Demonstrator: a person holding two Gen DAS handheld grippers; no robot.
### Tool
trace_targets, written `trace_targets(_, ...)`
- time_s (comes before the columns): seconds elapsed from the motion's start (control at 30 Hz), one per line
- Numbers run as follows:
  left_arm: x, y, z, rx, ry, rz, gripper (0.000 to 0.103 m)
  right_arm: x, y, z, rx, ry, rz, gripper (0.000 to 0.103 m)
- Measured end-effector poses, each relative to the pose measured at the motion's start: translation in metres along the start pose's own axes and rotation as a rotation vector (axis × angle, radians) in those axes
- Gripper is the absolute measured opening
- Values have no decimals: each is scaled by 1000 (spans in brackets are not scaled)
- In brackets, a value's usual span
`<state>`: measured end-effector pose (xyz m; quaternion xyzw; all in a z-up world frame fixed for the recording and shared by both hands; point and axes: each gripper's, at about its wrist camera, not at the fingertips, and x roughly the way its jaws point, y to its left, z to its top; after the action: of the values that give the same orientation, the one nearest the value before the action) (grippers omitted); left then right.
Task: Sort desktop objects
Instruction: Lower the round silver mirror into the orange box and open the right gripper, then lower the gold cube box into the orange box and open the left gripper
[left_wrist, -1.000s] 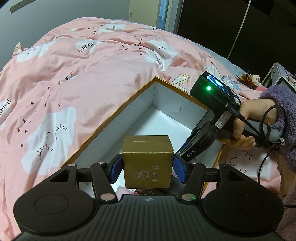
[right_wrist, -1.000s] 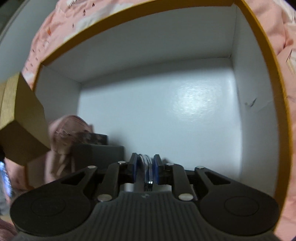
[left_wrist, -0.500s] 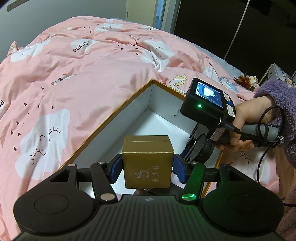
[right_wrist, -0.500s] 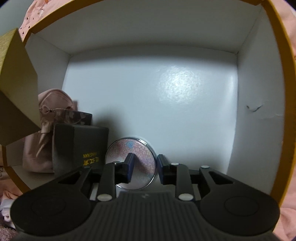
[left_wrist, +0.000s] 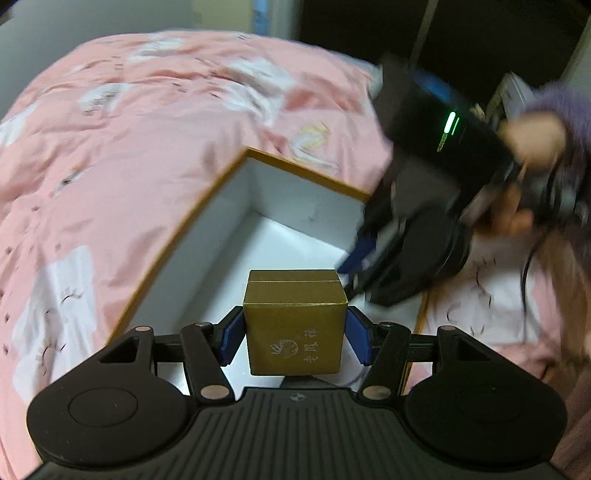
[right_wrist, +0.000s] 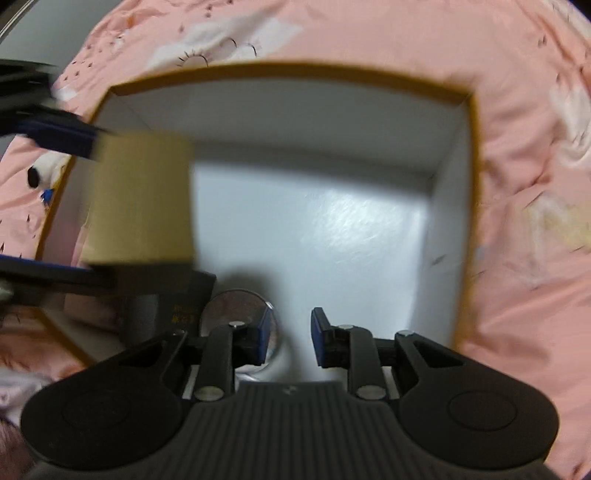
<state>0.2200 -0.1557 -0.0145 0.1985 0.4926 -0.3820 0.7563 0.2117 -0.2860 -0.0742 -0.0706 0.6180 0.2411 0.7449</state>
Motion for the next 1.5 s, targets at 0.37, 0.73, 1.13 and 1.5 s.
trace_targets(0.37,61,-35,17,186,199,-31,68,-22,-7,-1,-19,-90,-46,24)
trace_targets(0.73,92,-40,16,201,350,-75,68,-2,-3,-5,-28,-22,23,22)
trace_targets(1.13,90,-26,7,149,345,-143,72,20,3,-8,-29,53,20,21)
trace_targets(1.5,27,13,-23,-18,183,-153,72,26,9,-11,12,113,46,16)
